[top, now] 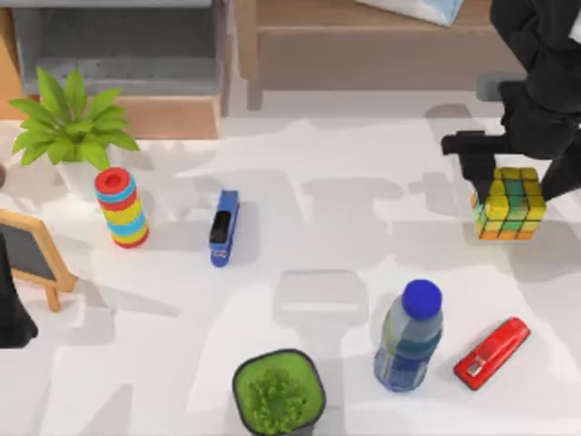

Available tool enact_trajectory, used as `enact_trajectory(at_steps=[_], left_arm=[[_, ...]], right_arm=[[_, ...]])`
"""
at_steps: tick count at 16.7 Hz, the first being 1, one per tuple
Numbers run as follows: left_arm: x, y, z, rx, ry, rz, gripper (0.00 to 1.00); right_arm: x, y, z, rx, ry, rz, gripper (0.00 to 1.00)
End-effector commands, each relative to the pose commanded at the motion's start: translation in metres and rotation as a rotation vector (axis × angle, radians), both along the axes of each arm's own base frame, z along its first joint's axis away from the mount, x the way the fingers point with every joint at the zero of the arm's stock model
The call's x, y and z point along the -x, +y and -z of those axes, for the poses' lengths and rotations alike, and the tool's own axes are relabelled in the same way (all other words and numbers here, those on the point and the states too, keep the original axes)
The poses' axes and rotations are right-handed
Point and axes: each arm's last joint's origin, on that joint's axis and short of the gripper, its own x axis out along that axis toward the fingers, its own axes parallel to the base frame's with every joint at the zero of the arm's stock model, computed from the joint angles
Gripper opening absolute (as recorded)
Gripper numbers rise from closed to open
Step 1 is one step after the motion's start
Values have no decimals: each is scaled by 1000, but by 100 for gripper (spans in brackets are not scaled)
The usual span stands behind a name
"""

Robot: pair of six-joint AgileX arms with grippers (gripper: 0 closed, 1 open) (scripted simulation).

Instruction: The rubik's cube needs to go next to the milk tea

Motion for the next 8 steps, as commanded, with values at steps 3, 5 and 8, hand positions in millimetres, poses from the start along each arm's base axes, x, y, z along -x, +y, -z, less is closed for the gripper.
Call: enact_trajectory(at_steps=[3,5,8], left_arm=[[0,0,0,0,0,0,100],[0,0,0,0,0,0,100],[0,0,0,0,0,0,100]], right_arm=[[-4,6,-7,-34,-54,-12,0],[-8,8,-13,-64,-102,-20,0],[-13,8,-22,-94,-160,-25,0]])
